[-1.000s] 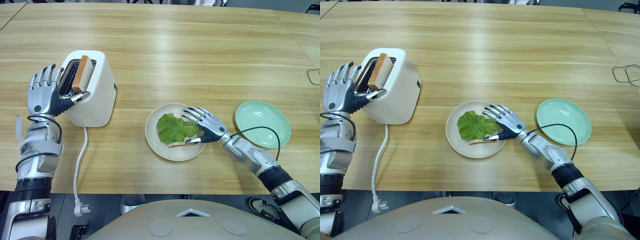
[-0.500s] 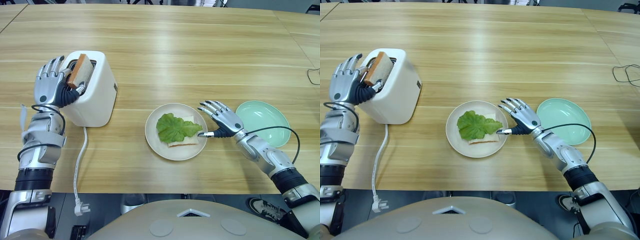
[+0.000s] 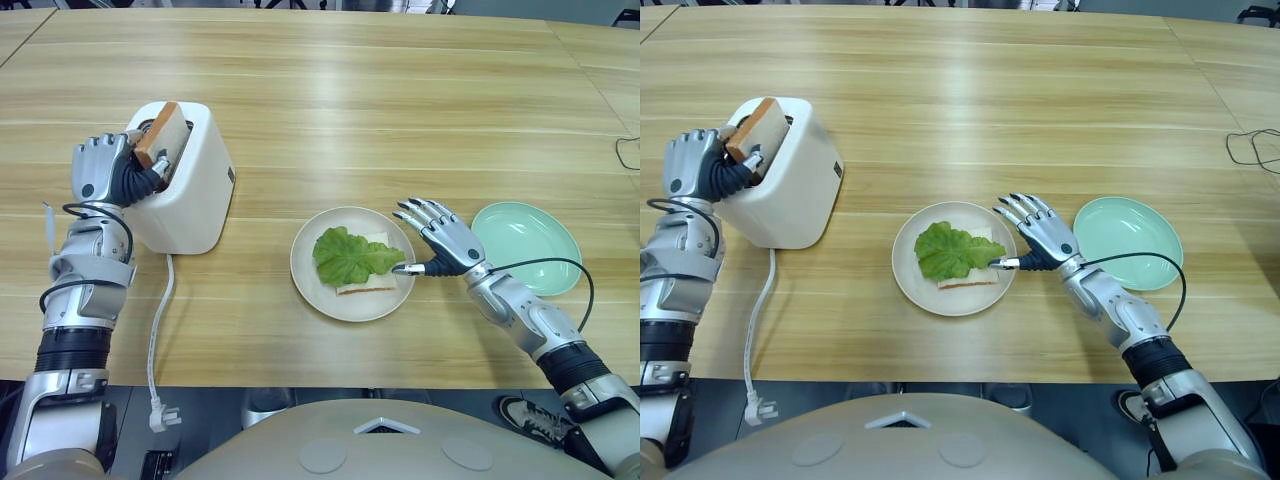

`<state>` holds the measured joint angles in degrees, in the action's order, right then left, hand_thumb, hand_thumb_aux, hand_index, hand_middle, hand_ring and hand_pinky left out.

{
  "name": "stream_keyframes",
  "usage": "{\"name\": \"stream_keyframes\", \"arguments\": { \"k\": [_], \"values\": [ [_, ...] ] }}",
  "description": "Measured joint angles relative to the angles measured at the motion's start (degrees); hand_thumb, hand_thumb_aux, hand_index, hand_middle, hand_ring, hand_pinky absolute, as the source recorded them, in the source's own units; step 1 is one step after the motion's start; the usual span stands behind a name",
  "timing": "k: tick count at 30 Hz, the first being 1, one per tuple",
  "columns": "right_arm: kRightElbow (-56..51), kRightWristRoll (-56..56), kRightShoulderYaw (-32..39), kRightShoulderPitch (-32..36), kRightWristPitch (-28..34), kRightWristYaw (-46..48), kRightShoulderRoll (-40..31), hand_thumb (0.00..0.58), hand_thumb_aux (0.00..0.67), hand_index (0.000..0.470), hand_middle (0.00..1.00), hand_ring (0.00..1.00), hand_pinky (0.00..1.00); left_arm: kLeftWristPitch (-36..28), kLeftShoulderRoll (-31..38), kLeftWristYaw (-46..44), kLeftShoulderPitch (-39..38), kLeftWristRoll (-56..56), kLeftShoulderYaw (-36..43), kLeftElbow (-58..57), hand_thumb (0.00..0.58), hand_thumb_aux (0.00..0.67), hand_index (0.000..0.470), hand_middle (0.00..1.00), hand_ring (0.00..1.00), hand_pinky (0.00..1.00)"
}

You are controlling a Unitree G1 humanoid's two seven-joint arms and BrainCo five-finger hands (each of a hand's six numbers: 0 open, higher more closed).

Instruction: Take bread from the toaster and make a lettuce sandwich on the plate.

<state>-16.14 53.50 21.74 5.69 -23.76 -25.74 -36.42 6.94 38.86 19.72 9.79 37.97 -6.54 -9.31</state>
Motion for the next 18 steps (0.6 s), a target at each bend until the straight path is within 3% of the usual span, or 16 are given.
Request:
{"name": "stream_keyframes", "arguments": {
  "k": [2, 6, 10, 18],
  "values": [
    [0.1, 0.1, 0.0, 0.2, 0.1, -0.9, 0.5, 0.0, 0.0, 0.0, 0.0, 0.0, 0.0, 2.6, -1.3, 5.1, 1.6, -1.2, -2.4, 0.4, 0.58, 0.67, 0.46, 1.0, 1.0, 1.0],
    [0.3, 0.1, -0.8, 0.2, 0.8, -2.8, 0.5, 0.0, 0.0, 0.0, 0.0, 0.0, 0.0, 13.6, -4.5, 12.3, 3.0, -8.2, -7.8, 5.1, 0.58, 0.67, 0.46, 1.0, 1.0, 1.0],
    [2.1, -0.1, -2.9, -0.4, 0.6, -5.0, -0.1, 0.0, 0.0, 0.0, 0.0, 0.0, 0.0, 23.0, -9.3, 3.1, 3.7, -21.5, -2.8, 9.1, 0.58, 0.67, 0.46, 1.0, 1.0, 1.0],
    [11.9, -0.8, -7.1, -4.9, -3.2, -9.5, -1.2, 0.0, 0.0, 0.0, 0.0, 0.0, 0.0, 20.0, -20.0, -23.5, 4.8, -36.3, 14.7, 3.9, 0.58, 0.67, 0.46, 1.0, 1.0, 1.0]
  ]
}}
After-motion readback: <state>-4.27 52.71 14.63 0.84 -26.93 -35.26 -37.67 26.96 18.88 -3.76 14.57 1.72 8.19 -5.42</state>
